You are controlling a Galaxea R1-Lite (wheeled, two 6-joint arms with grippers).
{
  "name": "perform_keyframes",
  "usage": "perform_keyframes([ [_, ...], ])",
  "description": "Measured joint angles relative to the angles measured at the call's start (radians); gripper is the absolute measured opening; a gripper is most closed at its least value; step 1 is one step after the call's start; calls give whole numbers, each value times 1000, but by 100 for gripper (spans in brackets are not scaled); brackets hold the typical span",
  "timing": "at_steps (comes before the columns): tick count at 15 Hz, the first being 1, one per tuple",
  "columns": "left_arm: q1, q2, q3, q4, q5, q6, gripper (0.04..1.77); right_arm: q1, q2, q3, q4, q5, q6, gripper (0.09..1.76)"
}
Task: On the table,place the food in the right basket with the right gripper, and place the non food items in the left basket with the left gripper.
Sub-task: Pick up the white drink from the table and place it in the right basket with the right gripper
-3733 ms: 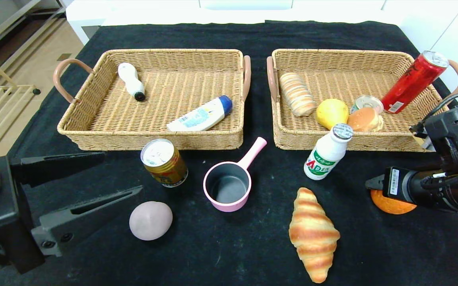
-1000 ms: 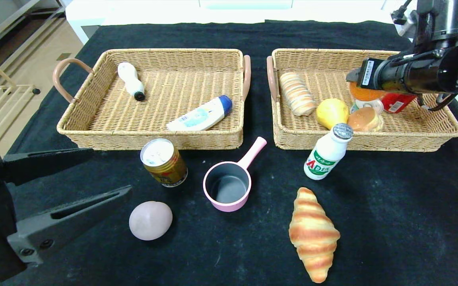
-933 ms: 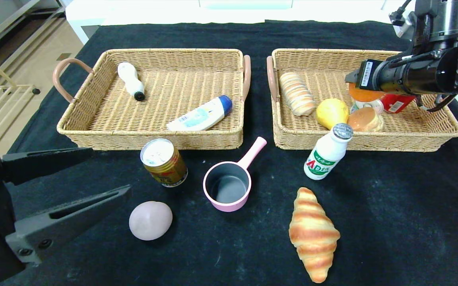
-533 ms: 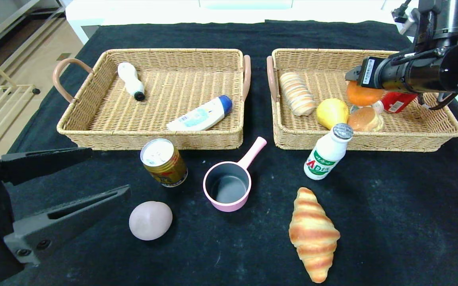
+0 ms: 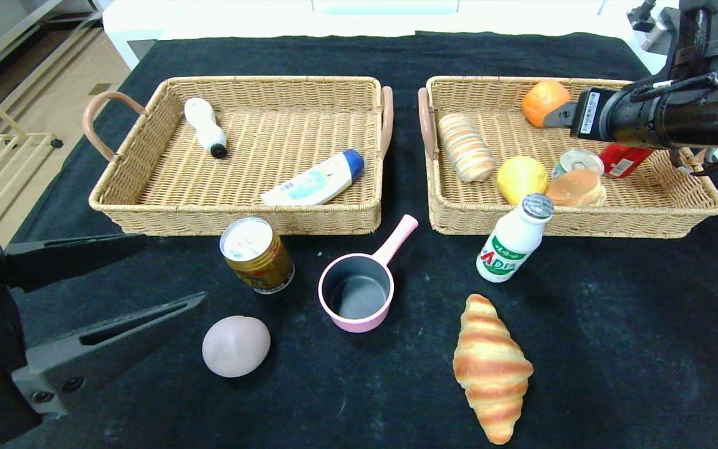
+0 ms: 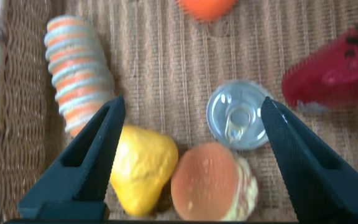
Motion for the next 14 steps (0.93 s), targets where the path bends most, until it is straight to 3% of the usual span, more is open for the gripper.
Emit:
perform_keyframes([
  [10, 0, 0, -2, 0, 1, -1, 172, 121, -416, 579, -5, 10, -54, 168],
  [14, 0, 0, -2, 0, -1, 0, 172, 190, -561, 761, -5, 89, -77, 169],
])
